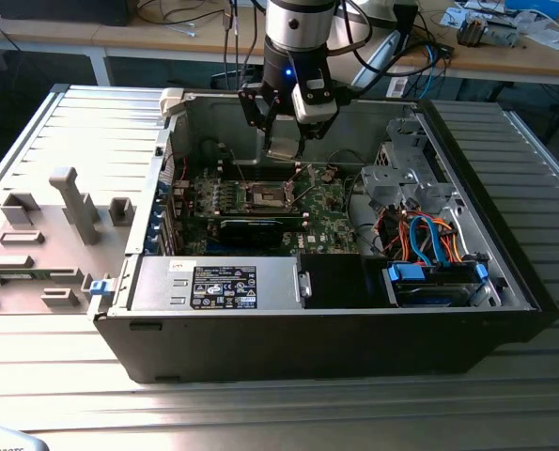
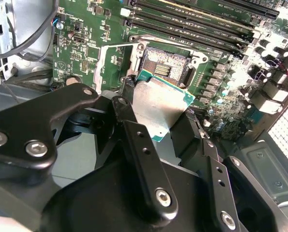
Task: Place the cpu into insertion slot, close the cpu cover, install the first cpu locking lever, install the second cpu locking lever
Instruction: 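Place the cpu into insertion slot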
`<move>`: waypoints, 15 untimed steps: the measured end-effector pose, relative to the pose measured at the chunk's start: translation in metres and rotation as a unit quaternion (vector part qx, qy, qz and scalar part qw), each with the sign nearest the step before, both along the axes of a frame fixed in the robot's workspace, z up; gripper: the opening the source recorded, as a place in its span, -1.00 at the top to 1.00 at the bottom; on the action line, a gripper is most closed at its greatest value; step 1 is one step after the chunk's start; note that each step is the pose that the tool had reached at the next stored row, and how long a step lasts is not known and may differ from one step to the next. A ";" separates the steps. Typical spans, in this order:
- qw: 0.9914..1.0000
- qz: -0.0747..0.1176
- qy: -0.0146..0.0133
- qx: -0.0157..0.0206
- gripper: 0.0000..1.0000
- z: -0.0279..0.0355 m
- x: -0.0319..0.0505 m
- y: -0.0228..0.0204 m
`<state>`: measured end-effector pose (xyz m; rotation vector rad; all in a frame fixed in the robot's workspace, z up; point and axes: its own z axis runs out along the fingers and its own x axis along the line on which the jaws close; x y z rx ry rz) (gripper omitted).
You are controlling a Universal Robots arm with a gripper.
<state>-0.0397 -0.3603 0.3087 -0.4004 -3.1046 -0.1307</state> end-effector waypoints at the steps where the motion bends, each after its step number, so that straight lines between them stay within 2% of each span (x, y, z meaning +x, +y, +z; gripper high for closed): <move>1: 1.000 -0.001 0.000 0.000 -0.09 0.0000 0.0000 0.0000; 15: 1.000 -0.009 0.000 0.000 -0.09 -0.0001 0.0000 0.0000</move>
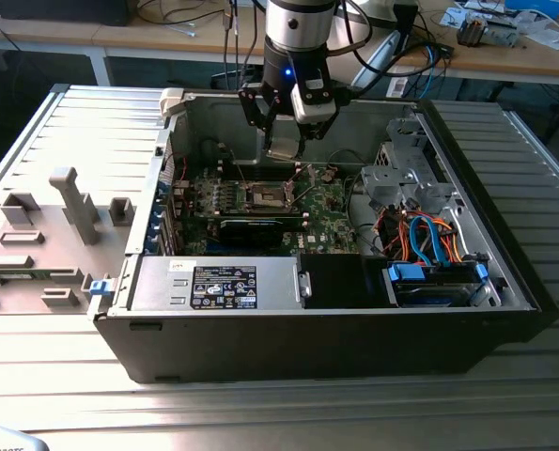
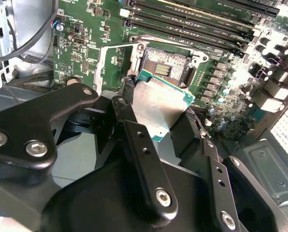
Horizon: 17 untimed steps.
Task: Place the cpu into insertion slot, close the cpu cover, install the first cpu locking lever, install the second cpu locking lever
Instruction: 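Place the cpu into insertion slot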
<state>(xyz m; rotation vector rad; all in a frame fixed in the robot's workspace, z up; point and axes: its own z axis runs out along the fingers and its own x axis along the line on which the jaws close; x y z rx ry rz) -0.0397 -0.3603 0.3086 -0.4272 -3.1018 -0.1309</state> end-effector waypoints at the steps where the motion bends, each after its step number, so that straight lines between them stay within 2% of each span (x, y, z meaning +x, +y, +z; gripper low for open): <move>1: 1.000 0.000 0.000 0.000 -0.09 0.0000 0.0000 0.0000; 17: 1.000 -0.010 0.000 0.000 -0.09 -0.0001 0.0000 0.0000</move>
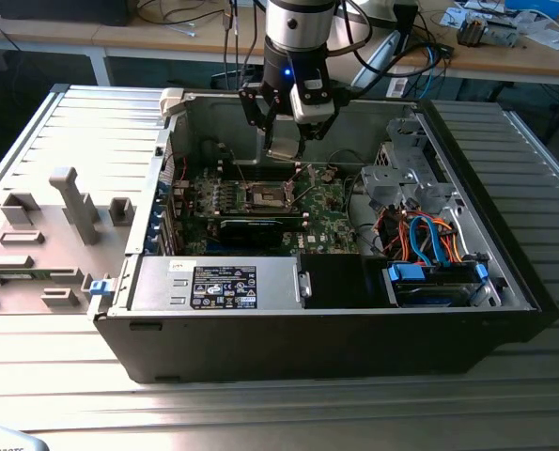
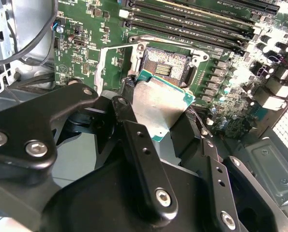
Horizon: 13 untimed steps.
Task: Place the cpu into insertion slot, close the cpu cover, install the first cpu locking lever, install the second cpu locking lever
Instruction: 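Place the cpu into insertion slot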
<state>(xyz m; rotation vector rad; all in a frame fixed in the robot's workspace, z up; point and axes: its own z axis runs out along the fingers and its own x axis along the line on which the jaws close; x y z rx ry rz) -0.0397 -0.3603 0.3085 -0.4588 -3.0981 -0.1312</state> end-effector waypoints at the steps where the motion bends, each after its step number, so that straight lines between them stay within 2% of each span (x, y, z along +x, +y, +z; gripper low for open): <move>1: 1.000 -0.001 0.000 0.000 -0.09 0.0000 0.0000 0.0000; 13: 1.000 -0.007 0.000 0.000 -0.09 0.0000 0.0000 0.0000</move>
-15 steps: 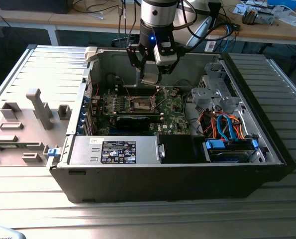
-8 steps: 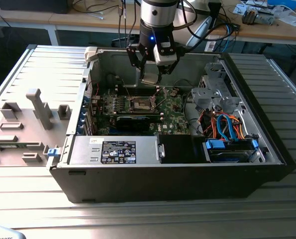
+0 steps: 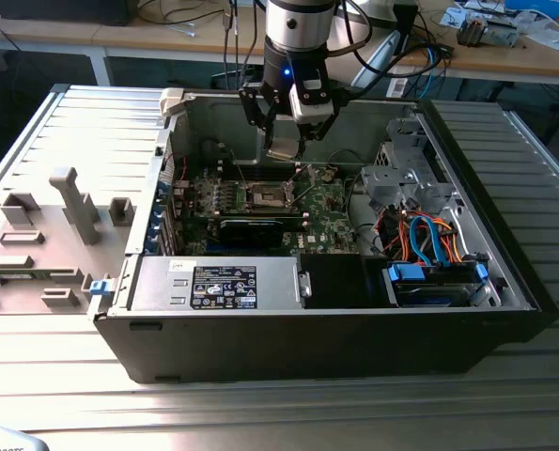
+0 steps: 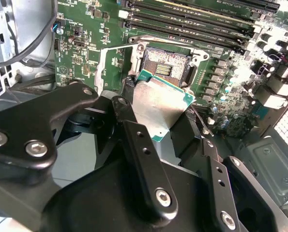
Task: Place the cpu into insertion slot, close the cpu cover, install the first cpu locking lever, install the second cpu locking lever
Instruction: 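Place the cpu into insertion slot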
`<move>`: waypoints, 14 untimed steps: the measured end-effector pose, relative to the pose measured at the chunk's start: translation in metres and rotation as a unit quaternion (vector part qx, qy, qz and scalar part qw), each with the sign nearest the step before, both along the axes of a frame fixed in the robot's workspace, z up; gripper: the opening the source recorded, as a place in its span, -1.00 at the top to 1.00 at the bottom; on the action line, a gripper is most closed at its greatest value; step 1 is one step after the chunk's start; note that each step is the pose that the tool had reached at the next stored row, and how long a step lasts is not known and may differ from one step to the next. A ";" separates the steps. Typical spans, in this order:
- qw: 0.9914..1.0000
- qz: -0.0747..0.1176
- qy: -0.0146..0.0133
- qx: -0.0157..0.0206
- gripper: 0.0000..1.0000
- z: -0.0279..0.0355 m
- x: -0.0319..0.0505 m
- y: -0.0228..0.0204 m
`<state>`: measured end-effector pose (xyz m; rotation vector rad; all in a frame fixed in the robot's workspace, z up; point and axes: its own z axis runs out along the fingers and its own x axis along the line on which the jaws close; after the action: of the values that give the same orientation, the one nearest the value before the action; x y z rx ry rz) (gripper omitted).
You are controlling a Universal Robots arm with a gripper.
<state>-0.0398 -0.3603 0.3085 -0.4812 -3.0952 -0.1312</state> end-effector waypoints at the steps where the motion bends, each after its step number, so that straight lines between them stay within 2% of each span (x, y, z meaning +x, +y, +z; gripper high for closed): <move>1: 1.000 0.000 0.000 0.000 -0.09 0.0000 0.0000 0.0000; 14: 1.000 -0.007 0.000 0.000 -0.09 0.0000 0.0000 0.0000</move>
<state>-0.0398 -0.3603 0.3085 -0.5037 -3.0923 -0.1313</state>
